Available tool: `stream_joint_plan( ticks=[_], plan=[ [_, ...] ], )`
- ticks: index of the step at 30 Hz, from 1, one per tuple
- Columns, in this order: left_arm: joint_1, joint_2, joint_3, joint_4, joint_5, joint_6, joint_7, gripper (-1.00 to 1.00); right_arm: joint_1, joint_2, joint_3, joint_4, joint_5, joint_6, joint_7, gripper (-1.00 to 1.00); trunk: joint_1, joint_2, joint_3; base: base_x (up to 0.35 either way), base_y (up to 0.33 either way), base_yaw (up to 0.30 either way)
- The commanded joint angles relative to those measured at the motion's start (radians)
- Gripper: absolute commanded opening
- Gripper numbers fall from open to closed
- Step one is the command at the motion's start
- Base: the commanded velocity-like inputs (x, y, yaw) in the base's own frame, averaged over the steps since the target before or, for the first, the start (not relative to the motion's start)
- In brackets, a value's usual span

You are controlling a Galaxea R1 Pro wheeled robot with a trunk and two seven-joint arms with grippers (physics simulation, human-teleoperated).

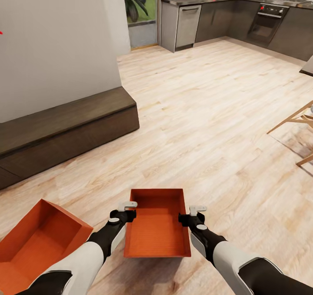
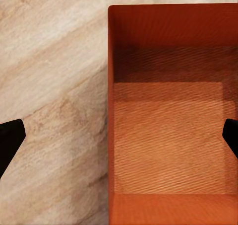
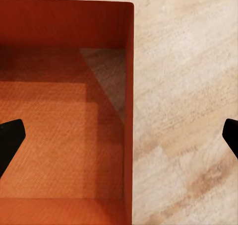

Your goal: Move the two storage containers from the living room to the garage. In the garage, place one container on the floor and stack the other container on top of it (either order is fine).

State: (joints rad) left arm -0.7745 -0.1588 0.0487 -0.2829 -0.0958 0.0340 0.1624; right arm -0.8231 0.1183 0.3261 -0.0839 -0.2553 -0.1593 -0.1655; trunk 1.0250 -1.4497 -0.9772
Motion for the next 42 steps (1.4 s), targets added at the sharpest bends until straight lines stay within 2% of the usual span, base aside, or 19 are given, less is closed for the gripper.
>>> stream_joint_plan(
  ticks=[1,18,42],
  plan=[
    [0.000,-0.001,0.005,-0.001,-0.010,0.003,0.002,1.00,-0.001,0.000,0.009,0.001,-0.010,-0.004,-0.003,1.00,0.000,0.000,-0.001,0.024,0.000,0.000],
    [0.000,0.004,0.006,0.012,-0.009,0.004,0.003,1.00,-0.001,-0.001,0.008,0.003,-0.009,-0.005,-0.004,1.00,0.000,0.000,-0.001,0.003,0.000,0.000],
    [0.000,0.004,0.009,0.016,-0.008,0.004,0.003,1.00,-0.001,0.000,0.008,0.003,-0.009,-0.005,-0.003,1.00,0.092,-0.168,-0.076,0.000,0.000,0.000]
  ],
)
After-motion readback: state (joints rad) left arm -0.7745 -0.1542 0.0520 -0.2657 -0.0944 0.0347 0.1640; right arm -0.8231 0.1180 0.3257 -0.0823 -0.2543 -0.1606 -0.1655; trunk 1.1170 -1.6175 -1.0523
